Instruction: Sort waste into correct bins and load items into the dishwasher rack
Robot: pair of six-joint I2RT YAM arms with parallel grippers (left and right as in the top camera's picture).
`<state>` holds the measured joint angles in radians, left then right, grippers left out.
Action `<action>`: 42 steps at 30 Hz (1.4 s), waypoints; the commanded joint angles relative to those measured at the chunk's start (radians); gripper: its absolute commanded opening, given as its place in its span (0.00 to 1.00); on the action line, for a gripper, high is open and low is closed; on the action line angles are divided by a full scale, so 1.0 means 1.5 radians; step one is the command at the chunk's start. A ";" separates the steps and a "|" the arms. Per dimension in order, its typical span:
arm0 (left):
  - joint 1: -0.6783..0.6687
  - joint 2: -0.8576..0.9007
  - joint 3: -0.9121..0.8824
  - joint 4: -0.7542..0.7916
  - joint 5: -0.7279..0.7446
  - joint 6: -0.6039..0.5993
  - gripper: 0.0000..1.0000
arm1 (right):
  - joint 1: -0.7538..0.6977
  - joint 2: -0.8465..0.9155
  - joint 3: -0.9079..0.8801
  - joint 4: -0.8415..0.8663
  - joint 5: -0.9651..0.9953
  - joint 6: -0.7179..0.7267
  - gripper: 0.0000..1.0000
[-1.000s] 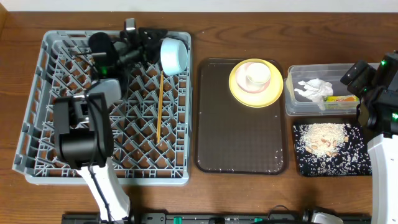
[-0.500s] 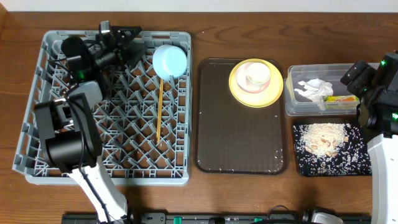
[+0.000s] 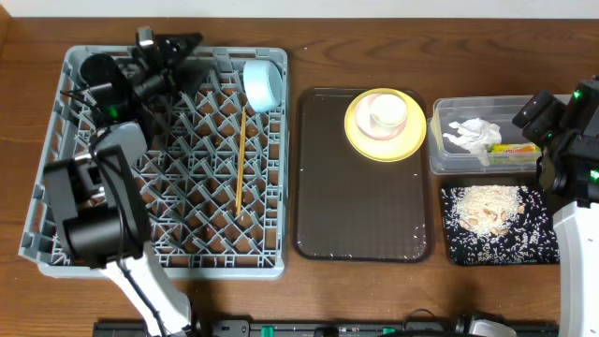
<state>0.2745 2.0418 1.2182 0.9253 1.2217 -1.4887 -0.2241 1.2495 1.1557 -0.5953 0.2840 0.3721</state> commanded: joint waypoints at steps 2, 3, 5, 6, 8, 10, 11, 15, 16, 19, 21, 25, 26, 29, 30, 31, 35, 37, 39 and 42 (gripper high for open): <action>-0.016 -0.112 0.002 -0.031 -0.080 0.021 0.90 | -0.003 -0.004 0.005 -0.001 0.002 -0.002 0.99; -0.023 -0.135 0.002 -0.058 -0.098 0.045 0.90 | -0.003 -0.004 0.005 -0.001 0.002 -0.002 0.99; -0.039 -0.175 0.002 -0.137 -0.133 0.114 0.90 | -0.003 -0.004 0.005 -0.001 0.002 -0.002 0.99; -0.052 -0.200 0.002 -0.210 -0.162 0.169 0.90 | -0.003 -0.004 0.005 -0.001 0.002 -0.002 0.99; -0.082 -0.248 0.006 -0.373 -0.245 0.293 0.90 | -0.003 -0.004 0.005 -0.001 0.002 -0.002 0.99; -0.128 -0.289 0.016 -0.535 -0.385 0.422 0.90 | -0.003 -0.004 0.005 -0.001 0.002 -0.002 0.99; -0.155 -0.303 0.022 -0.598 -0.467 0.477 0.90 | -0.003 -0.004 0.005 -0.001 0.002 -0.002 0.99; -0.306 -0.319 0.041 -0.719 -0.789 0.633 0.90 | -0.003 -0.004 0.005 -0.001 0.002 -0.002 0.99; -0.341 -0.317 0.041 -0.718 -0.829 0.656 0.90 | -0.003 -0.004 0.005 -0.001 0.002 -0.002 0.99; -0.432 -0.307 0.041 -0.699 -0.896 0.704 0.90 | -0.003 -0.004 0.005 -0.001 0.002 -0.002 0.99; -0.477 -0.299 0.041 -0.679 -0.919 0.717 0.89 | -0.003 -0.004 0.005 -0.001 0.002 -0.002 0.99; -0.524 -0.277 0.041 -0.657 -0.934 0.731 0.49 | -0.003 -0.004 0.005 -0.001 0.002 -0.002 0.99; -0.527 -0.271 0.041 -0.656 -0.940 0.731 0.39 | -0.003 -0.004 0.005 -0.001 0.002 -0.002 0.99; -0.524 -0.241 0.041 -0.656 -0.973 0.731 0.13 | -0.003 -0.004 0.005 -0.001 0.002 -0.002 0.99; -0.520 -0.231 0.041 -0.656 -0.980 0.731 0.11 | -0.003 -0.004 0.005 -0.001 0.002 -0.002 0.99; -0.515 -0.221 0.041 -0.656 -0.980 0.731 0.11 | -0.003 -0.004 0.005 -0.001 0.002 -0.002 0.99; -0.490 -0.177 0.041 -0.663 -0.979 0.731 0.11 | -0.003 -0.004 0.005 -0.001 0.002 -0.002 0.99; -0.478 -0.162 0.041 -0.666 -0.979 0.731 0.11 | -0.003 -0.004 0.005 -0.001 0.002 -0.002 0.99; -0.465 -0.157 0.041 -0.676 -0.980 0.731 0.11 | -0.003 -0.004 0.005 -0.001 0.002 -0.002 0.99; -0.447 -0.157 0.041 -0.685 -0.980 0.731 0.12 | -0.003 -0.004 0.005 -0.001 0.002 -0.002 0.99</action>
<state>-0.4198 1.8103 1.2583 -0.0986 -0.2180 -0.4099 -0.2241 1.2495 1.1557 -0.5949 0.2840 0.3721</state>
